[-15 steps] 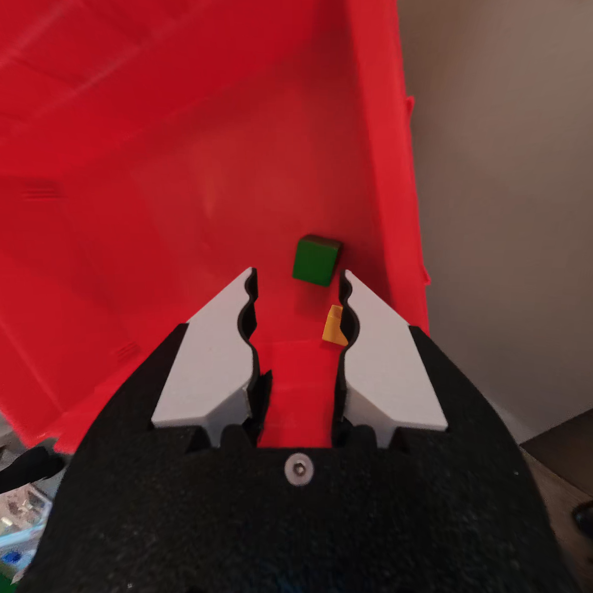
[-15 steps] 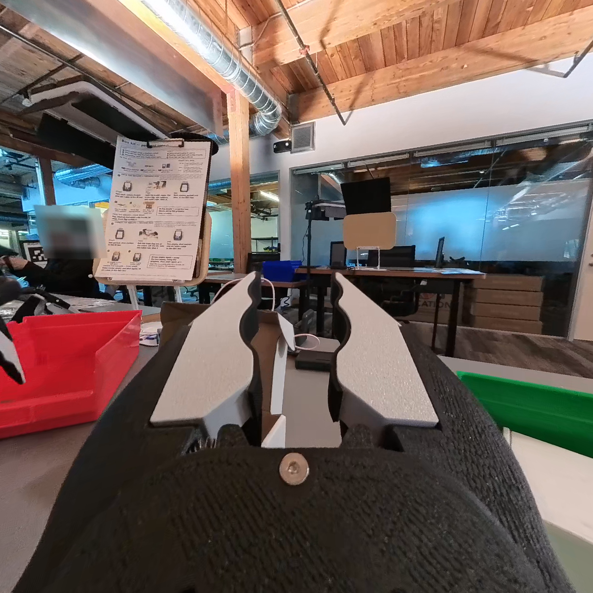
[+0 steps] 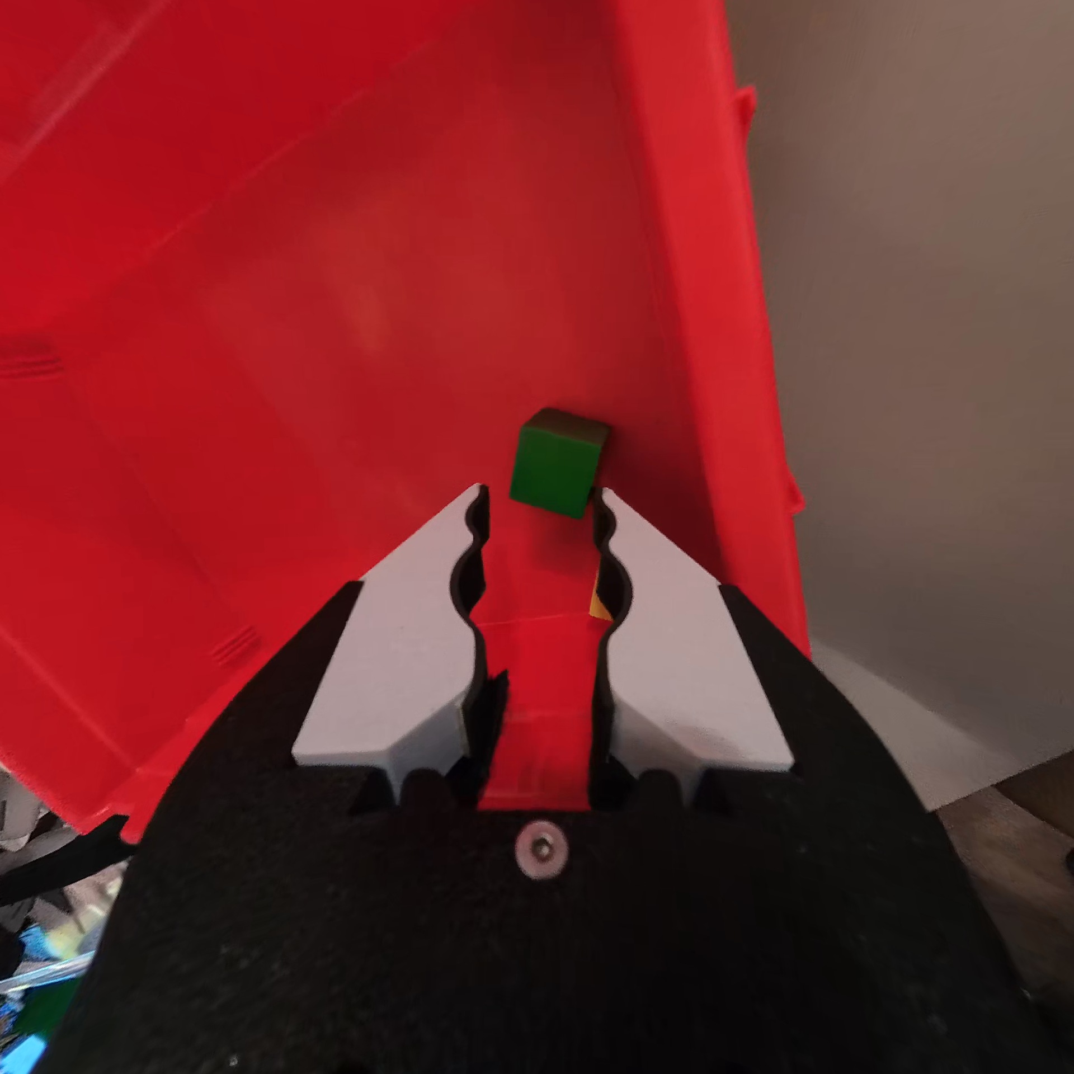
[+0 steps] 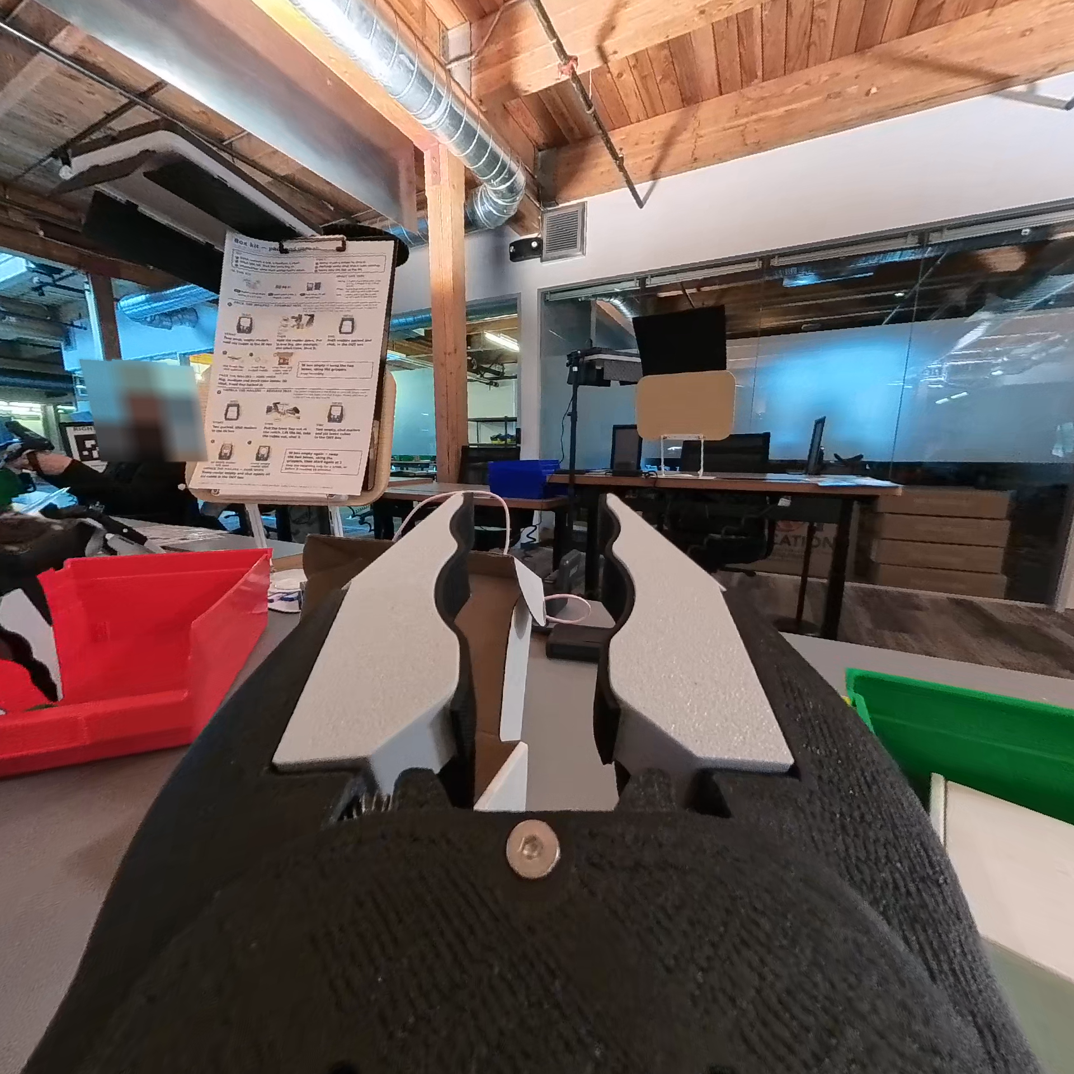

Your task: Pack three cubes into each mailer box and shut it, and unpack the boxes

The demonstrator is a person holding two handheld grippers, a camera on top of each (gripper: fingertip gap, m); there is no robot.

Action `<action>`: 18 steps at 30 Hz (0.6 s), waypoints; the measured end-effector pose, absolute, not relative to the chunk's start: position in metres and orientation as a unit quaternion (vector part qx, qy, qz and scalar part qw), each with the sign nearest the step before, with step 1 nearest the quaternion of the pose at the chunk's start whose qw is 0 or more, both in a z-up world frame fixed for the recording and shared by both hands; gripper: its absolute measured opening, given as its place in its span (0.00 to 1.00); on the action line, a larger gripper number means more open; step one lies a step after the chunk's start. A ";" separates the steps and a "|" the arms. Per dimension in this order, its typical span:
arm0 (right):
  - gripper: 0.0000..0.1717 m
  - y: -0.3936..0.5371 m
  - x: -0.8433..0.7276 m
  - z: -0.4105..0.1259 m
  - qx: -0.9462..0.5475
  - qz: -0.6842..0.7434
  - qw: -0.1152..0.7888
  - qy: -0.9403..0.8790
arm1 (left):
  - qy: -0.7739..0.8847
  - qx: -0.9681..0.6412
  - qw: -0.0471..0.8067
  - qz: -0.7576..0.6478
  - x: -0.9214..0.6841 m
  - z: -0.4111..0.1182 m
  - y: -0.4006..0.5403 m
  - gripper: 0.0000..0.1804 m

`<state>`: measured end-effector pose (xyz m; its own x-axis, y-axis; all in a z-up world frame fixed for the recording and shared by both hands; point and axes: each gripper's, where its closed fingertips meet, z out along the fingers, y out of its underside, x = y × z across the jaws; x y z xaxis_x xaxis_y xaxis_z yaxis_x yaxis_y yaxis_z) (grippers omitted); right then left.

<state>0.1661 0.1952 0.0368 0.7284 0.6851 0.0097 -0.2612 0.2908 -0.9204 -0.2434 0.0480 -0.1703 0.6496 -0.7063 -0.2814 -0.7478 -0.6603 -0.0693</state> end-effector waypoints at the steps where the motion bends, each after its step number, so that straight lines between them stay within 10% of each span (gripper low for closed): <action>1: 0.24 0.195 0.166 0.037 -0.512 0.305 0.776 -0.208 | 0.406 -0.901 0.089 0.121 -0.243 -0.170 0.048 0.19; 18: 0.23 0.196 0.164 0.036 -0.515 0.309 0.771 -0.211 | 0.440 -0.884 0.068 0.144 -0.239 -0.176 0.053 0.15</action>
